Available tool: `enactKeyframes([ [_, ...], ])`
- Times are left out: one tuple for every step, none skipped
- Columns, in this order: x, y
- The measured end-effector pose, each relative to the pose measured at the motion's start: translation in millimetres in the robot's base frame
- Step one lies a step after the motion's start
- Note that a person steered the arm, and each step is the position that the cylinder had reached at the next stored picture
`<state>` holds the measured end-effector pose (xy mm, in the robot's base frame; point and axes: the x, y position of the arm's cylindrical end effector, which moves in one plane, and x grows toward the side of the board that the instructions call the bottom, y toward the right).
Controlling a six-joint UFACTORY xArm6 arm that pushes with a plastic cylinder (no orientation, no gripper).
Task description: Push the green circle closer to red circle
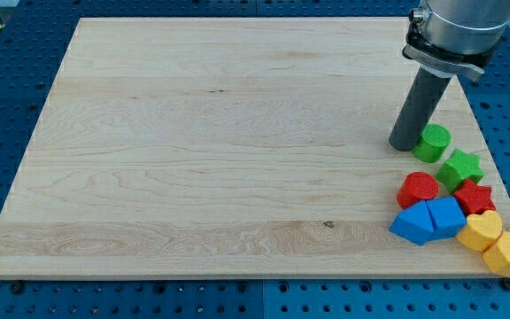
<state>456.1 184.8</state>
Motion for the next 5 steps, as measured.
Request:
enactKeyframes([
  [-44.9, 0.0],
  [-42.7, 29.5],
  [-41.2, 32.7],
  [-39.7, 32.7],
  [-17.2, 31.4],
])
